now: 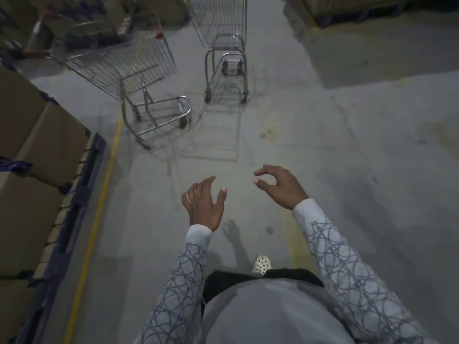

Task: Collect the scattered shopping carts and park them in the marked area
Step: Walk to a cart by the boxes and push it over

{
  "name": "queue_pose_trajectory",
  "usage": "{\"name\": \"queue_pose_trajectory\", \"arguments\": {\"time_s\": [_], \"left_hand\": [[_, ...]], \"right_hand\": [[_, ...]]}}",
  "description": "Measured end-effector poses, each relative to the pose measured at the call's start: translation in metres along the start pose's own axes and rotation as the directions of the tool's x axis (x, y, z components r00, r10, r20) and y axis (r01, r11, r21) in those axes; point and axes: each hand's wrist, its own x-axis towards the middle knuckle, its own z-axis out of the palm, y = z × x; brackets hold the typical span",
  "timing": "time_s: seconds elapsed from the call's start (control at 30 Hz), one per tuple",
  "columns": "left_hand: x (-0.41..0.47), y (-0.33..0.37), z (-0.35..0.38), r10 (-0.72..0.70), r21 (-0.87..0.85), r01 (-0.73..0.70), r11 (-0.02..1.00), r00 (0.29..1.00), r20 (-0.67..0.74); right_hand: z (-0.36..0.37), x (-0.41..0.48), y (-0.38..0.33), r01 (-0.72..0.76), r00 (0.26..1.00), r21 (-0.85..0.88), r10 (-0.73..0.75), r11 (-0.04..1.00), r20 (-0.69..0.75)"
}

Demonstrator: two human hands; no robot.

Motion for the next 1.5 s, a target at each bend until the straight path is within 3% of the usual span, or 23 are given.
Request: {"name": "queue_pose_trajectory", "arguments": {"time_s": [0.43, 0.67, 0.83, 0.93, 1.23, 1.37, 1.5], "left_hand": [[0.318, 0.014, 0.031, -0.025, -0.027, 0.024, 0.999, 0.999, -0.035], [0.531, 0.048, 0.034, 0.061, -0.059, -0.060, 0.996, 0.998, 0.031], [0.636, 0.084, 0.042, 0.190, -0.037, -0.187, 0.982, 0.978, 0.085], [0.693, 0.091, 0.060, 0.186, -0.038, -0.182, 0.983, 0.972, 0.145], [0.909, 0.123, 0.082, 0.195, -0.013, -0.196, 0.981, 0.968, 0.158], [1.013, 0.147, 0.067, 0.238, 0.032, -0.241, 0.970, 0.967, 0.088], [1.114, 0.153, 0.052, 0.283, 0.079, -0.289, 0.954, 0.956, 0.077]], "right_hand": [[-0.025, 0.303, -0.015, -0.005, 0.996, -0.017, 0.007, 1.000, 0.089], [-0.055, 0.479, -0.054, -0.034, 0.999, -0.033, 0.035, 0.999, 0.012], [-0.083, 0.570, -0.061, -0.104, 0.995, -0.046, 0.104, 0.993, -0.013], [-0.095, 0.636, -0.057, -0.125, 0.992, -0.045, 0.125, 0.991, -0.010], [-0.157, 0.866, -0.057, -0.051, 0.998, -0.032, 0.052, 0.998, 0.042], [-0.194, 0.967, -0.081, -0.009, 0.997, -0.030, 0.007, 1.000, -0.076], [-0.195, 1.052, -0.094, 0.032, 0.994, -0.076, -0.040, 0.997, -0.100]]}}
